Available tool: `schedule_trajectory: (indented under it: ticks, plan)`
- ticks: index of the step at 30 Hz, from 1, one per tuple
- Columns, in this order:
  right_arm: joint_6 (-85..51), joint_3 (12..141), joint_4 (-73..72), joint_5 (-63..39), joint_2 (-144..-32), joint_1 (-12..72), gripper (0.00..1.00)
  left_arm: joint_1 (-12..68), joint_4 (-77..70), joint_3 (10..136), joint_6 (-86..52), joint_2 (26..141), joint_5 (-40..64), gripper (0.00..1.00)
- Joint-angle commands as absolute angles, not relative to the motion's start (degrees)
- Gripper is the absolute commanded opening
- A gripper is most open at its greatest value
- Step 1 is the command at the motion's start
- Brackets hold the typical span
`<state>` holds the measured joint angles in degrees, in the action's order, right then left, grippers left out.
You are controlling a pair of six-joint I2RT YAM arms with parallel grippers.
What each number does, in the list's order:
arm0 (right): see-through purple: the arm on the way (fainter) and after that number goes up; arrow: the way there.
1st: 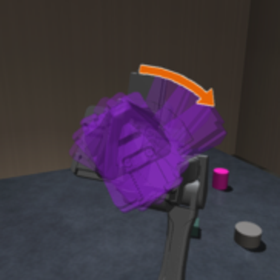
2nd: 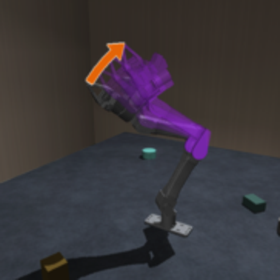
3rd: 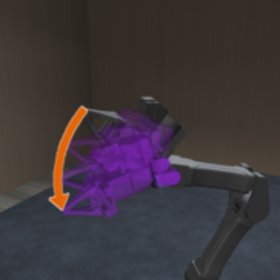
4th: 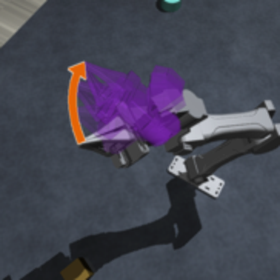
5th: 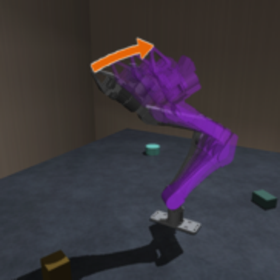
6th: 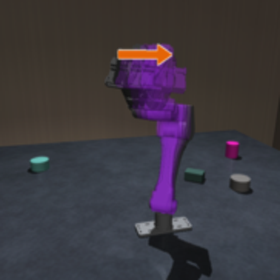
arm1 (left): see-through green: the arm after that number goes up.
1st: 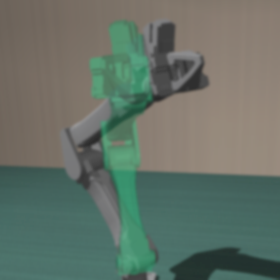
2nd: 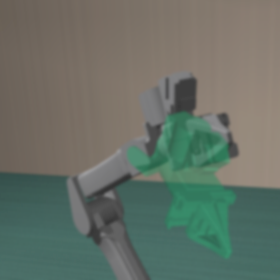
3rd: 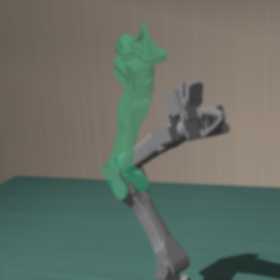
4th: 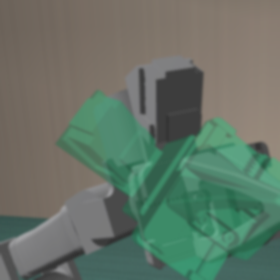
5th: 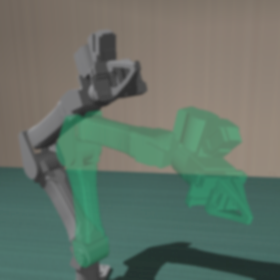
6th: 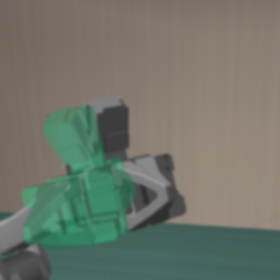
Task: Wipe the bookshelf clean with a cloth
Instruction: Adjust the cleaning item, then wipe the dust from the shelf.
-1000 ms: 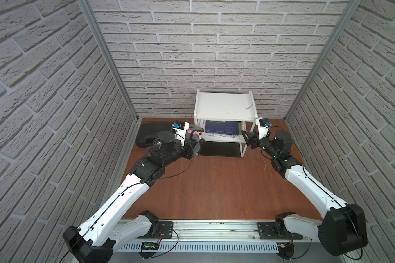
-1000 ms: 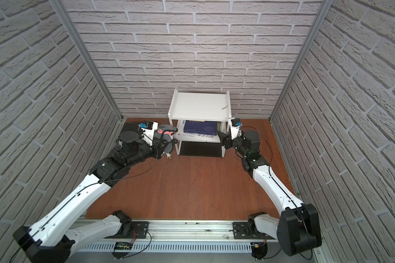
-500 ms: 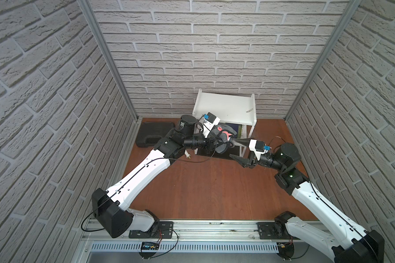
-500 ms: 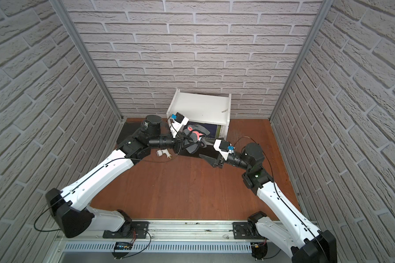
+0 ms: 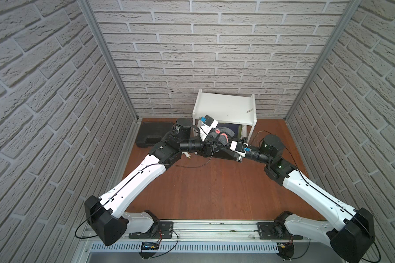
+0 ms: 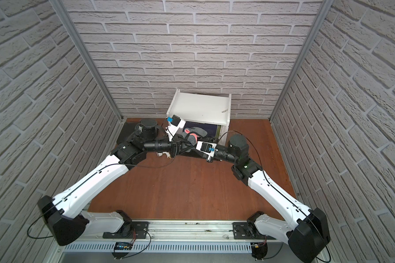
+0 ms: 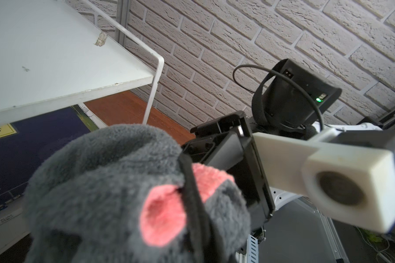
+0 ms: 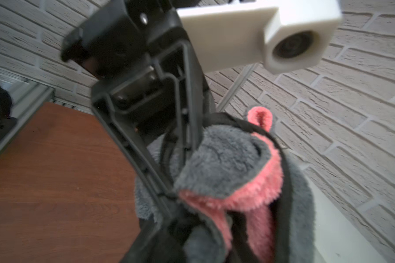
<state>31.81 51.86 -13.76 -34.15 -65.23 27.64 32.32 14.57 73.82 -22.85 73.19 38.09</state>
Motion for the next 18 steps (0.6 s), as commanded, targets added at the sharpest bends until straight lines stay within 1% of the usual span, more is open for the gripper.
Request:
schedule_trajectory:
  ticks: [1, 2, 5, 6, 8, 9, 11, 13, 18]
  plan:
    - [29.6, 53.8, -18.9, -25.0, -64.4, 27.5, 0.05, 30.8, 13.7, 70.0, -22.1, 68.5, 29.1, 0.41]
    - [29.3, 54.7, -18.1, -21.5, -64.4, 27.4, 0.03, 30.0, 13.6, 68.5, -21.9, 67.1, 25.1, 0.49]
    - [29.6, 59.9, -11.4, -13.1, -66.4, 27.3, 0.03, 27.9, 11.4, 62.2, -22.0, 60.8, 11.5, 0.71]
    - [29.0, 62.4, -9.0, -9.2, -67.9, 27.3, 0.03, 27.2, 9.6, 59.6, -21.9, 58.9, 7.4, 0.77]
    - [27.3, 66.9, -6.3, -2.3, -71.3, 27.3, 0.03, 24.0, 4.8, 54.6, -22.0, 56.3, 2.7, 0.84]
    - [27.1, 69.0, -4.6, -0.2, -73.3, 27.3, 0.03, 22.1, 3.0, 52.9, -22.4, 56.3, 2.7, 0.86]
    - [27.0, 76.0, 1.3, 2.3, -78.3, 27.4, 0.03, 16.3, 0.0, 52.0, -23.0, 58.6, 7.6, 0.86]
    - [27.4, 85.2, 8.1, 4.2, -84.3, 27.6, 0.03, 12.9, -3.3, 52.5, -23.0, 63.1, 12.2, 0.86]
    - [28.7, 106.0, 22.4, 4.9, -98.2, 30.1, 0.03, 10.6, -13.5, 56.4, -20.0, 73.1, 19.7, 0.86]
